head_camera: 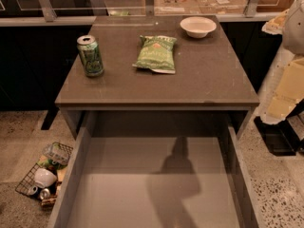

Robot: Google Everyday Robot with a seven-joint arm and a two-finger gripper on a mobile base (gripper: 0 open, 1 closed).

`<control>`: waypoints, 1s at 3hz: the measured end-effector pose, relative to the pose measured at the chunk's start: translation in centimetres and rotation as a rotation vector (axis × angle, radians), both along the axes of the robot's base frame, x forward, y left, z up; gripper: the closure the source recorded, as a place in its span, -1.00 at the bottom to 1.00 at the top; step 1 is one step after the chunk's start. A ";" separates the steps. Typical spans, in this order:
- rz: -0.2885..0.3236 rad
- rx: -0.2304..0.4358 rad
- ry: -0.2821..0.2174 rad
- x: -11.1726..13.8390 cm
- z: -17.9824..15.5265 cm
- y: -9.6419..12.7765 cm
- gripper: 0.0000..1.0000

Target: Place green can into top drawer

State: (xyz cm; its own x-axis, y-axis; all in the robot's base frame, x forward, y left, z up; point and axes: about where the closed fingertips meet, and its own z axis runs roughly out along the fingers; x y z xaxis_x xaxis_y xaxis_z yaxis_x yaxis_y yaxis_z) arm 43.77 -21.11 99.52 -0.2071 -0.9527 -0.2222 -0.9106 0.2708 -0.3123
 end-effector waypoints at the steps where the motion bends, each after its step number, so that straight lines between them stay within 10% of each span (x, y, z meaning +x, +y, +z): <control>1: 0.000 0.000 0.000 0.0 0.0 0.0 -1.00; 3: -0.070 0.139 -0.154 4.8 1.2 0.4 -1.00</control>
Offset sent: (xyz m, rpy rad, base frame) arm 0.0264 -0.0090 0.0091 0.0882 -0.1259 -0.1142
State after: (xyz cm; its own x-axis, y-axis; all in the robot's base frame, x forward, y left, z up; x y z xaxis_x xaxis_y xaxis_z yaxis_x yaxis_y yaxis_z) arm 48.62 -20.72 100.71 -0.2248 -0.8953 -0.3846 -0.8328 0.3815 -0.4012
